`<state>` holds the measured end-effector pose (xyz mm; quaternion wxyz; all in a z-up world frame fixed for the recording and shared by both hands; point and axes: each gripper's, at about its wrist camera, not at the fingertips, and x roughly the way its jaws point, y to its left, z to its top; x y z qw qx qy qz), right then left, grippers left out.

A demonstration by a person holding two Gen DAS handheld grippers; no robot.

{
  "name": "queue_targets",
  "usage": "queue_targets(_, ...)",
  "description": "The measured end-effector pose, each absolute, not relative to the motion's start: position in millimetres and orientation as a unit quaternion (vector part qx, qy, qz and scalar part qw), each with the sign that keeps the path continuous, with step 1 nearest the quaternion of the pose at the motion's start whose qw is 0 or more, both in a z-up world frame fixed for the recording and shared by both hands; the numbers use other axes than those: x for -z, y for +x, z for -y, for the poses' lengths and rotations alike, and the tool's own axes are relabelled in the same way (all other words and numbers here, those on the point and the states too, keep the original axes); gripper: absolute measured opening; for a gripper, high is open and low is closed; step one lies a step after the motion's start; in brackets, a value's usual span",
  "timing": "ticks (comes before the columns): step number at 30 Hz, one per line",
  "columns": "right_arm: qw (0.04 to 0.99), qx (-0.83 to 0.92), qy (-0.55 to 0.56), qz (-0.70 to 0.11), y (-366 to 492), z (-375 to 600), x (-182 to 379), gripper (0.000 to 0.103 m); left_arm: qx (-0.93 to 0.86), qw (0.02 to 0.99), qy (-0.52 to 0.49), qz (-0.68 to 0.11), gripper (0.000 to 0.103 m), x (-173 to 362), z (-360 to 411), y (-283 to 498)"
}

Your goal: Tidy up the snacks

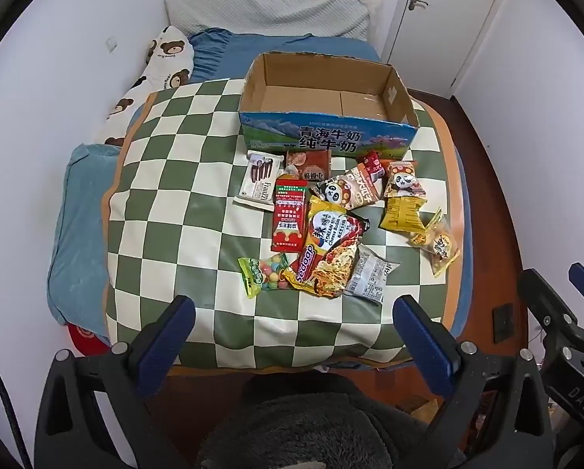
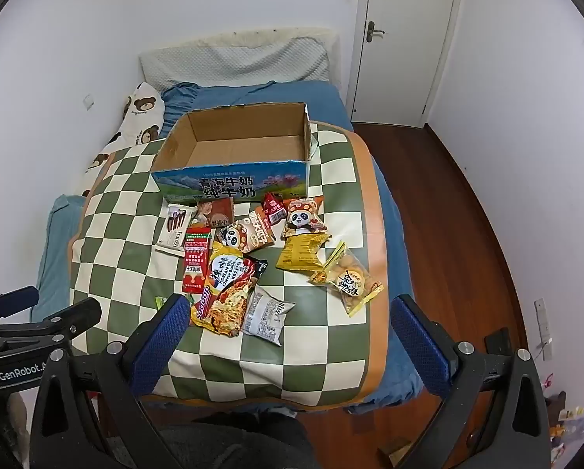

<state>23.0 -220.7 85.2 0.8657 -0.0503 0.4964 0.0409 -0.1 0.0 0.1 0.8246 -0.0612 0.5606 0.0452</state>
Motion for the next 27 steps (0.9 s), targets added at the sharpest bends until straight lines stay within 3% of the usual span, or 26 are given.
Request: queue_targets(27, 0.872, -0.049, -0.045, -0.485, 21, 224, -92, 0.103, -0.046, 0.829, -0.059, -0.554, 0.103, -9, 1, -2)
